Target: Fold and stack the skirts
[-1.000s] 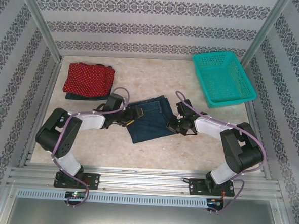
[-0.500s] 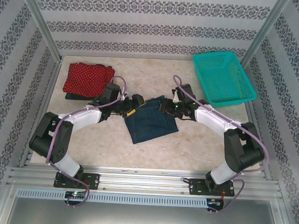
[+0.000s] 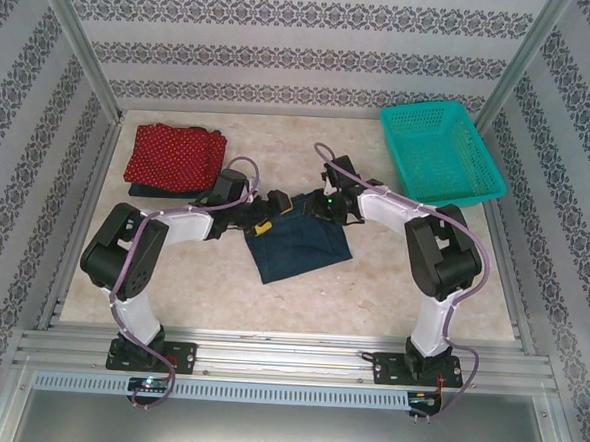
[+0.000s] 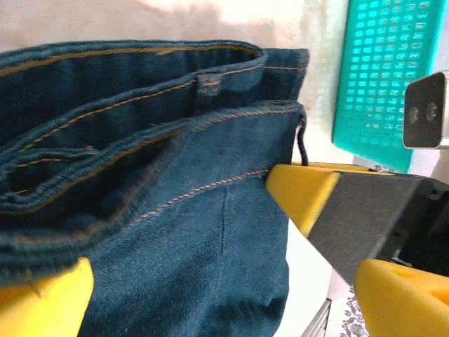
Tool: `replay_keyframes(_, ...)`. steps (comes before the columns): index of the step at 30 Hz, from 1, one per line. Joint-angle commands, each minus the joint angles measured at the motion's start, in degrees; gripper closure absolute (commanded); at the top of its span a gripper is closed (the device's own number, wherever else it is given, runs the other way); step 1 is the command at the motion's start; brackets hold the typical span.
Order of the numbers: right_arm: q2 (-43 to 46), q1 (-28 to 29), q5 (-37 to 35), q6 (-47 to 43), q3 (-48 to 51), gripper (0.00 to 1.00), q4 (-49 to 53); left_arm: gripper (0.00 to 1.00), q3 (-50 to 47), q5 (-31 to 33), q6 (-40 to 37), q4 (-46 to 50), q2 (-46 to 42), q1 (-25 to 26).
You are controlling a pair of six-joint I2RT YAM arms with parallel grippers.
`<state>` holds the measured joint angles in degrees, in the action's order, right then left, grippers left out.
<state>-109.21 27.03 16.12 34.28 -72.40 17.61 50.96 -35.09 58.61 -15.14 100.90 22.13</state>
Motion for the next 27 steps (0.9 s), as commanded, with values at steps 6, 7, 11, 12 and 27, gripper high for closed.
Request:
replay_keyframes(6, 1.79, 6.53, -5.98, -14.81, -6.52, 0.91, -2.14, 0.01, -3.77, 5.51, 1.33, 4.09, 2.71, 0.09)
replay_keyframes(7, 1.67, 7.23, -9.26, -15.73, -6.65, 0.91, -1.36, 0.0, -4.16, 6.01, 1.2, 4.67, 2.21, -0.07)
replay_keyframes(11, -1.32, 7.53, -31.97, -11.72, -8.31, 0.87, 7.73, 0.0, -5.44, 9.3, 0.06, 10.0, -0.18, -0.95)
replay_keyframes(12, -1.97, 7.12, -35.6, -11.2, -8.67, 0.82, 9.71, 0.0, -5.68, 10.25, -0.44, 12.06, -0.67, -1.18)
replay_keyframes(27, 13.06, -4.58, 3.93, 1.45, 7.15, 0.65, 3.52, 0.0, 3.28, 4.09, -5.53, 19.44, -12.34, -0.72)
